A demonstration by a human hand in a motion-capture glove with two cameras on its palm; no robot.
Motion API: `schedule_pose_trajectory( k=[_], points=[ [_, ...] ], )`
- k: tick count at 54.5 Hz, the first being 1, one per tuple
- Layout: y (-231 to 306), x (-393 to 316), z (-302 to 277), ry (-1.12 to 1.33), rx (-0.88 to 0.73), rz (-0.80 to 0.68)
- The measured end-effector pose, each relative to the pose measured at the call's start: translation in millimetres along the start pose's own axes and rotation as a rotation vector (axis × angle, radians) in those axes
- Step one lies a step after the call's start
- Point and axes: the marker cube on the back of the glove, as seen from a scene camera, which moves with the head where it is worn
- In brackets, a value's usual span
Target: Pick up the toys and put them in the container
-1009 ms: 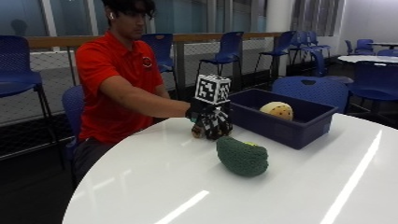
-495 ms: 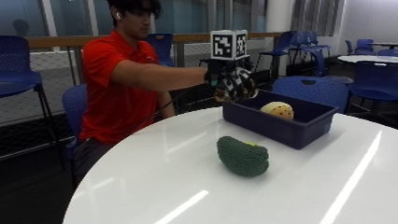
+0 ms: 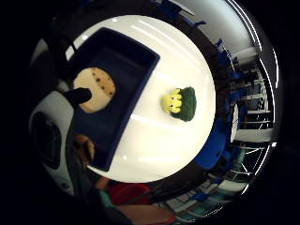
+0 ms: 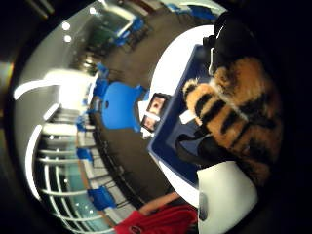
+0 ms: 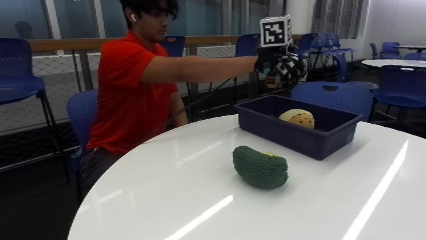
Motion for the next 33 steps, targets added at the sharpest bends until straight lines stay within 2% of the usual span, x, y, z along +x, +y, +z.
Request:
schedule_pose_trajectory(
  k=[5,7,12,17,25,33],
  points=[
    [-6.2,-14.9,5.5,0.043,0.014,-0.088],
    [-7.7,-19.3,8.3,0.011,-0.001,-0.071],
    [-6.4,-20.9,18.7,-0.007,-0.101,-0.025],
    [0.7,-12.1,28.5,0.056,-0.175,-0.109],
    [5.2,13.9,29.4,0.066,-0.159,-0.069],
    [12.5,65.8,25.6,0.174,-0.133,-0.172]
  ],
)
